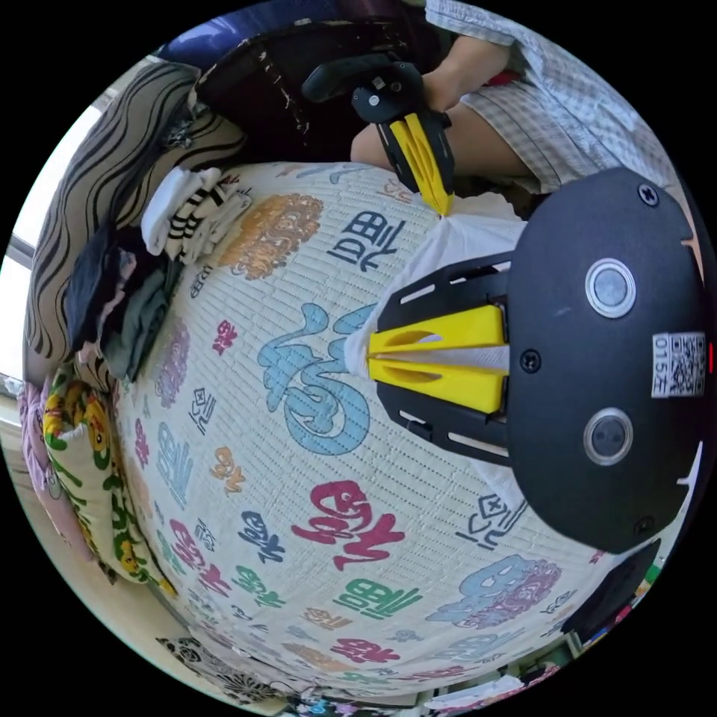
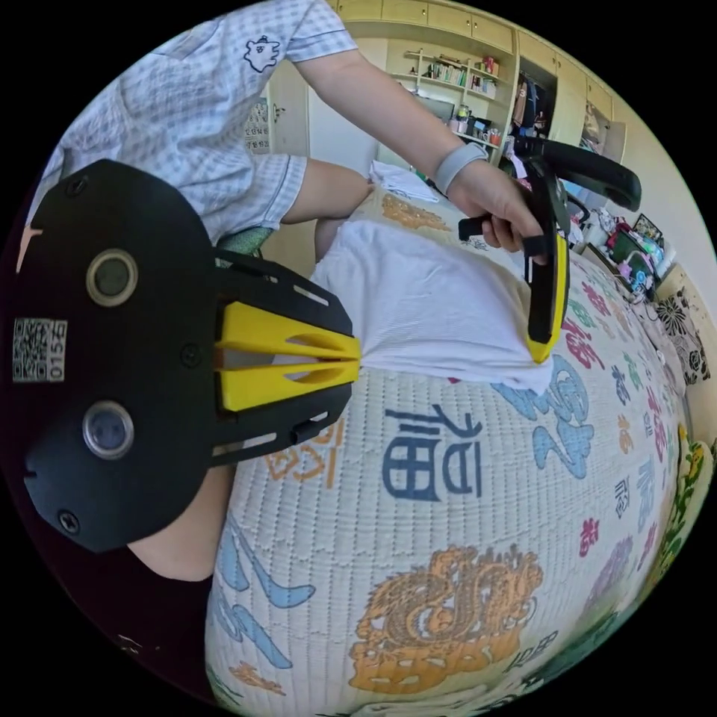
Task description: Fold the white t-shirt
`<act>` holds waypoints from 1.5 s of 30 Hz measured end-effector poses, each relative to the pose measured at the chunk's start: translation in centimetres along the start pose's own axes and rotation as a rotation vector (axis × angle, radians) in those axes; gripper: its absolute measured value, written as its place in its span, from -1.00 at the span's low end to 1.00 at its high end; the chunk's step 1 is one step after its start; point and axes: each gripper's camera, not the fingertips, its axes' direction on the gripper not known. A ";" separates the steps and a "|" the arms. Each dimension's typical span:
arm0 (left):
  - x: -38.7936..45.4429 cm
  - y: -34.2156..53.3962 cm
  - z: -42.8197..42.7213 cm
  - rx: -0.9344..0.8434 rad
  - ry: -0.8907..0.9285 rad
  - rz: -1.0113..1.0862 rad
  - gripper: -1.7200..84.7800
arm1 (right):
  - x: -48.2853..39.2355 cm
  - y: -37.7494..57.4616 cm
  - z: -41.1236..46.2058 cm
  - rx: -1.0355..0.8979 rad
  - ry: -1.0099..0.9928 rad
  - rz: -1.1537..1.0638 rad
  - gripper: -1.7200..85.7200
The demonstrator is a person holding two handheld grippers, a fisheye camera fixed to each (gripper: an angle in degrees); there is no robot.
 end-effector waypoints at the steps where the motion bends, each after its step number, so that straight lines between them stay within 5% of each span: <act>1: -0.4 0.2 0.5 -0.014 0.000 -0.011 -0.95 | 0.5 0.3 0.1 -0.014 -0.002 0.007 -0.96; 11: -7.6 14.7 -6.3 0.320 0.266 -0.312 -0.83 | 0.4 1.9 -3.4 0.051 -0.129 0.000 -0.80; 15: -6.2 24.0 -6.0 0.262 0.243 -0.382 -0.84 | -1.3 2.0 -3.3 0.047 -0.224 -0.079 -0.85; 21: -5.4 30.4 -1.0 0.114 0.181 -0.411 -0.89 | -2.4 1.8 1.9 -0.276 -0.039 -0.103 -0.96; 25: -7.8 31.3 -1.2 0.097 0.215 -0.417 -0.89 | -1.4 2.7 0.6 -0.270 -0.085 -0.060 -0.96; 30: -17.1 32.6 -4.3 0.461 0.349 -0.554 -0.73 | 2.0 2.1 -5.6 0.019 -0.326 -0.049 -0.84; 34: -23.7 30.9 -1.9 0.484 0.462 -0.594 -0.65 | 6.4 -1.4 -8.8 0.231 -0.402 -0.002 -0.73; 39: -28.6 28.5 4.3 0.328 0.626 -0.589 -0.67 | 9.3 -6.0 -7.4 0.178 -0.458 0.050 -0.68; 45: -30.4 27.8 7.6 0.356 0.813 -0.579 -0.76 | 10.4 -9.2 -4.9 0.048 -0.604 0.046 -0.82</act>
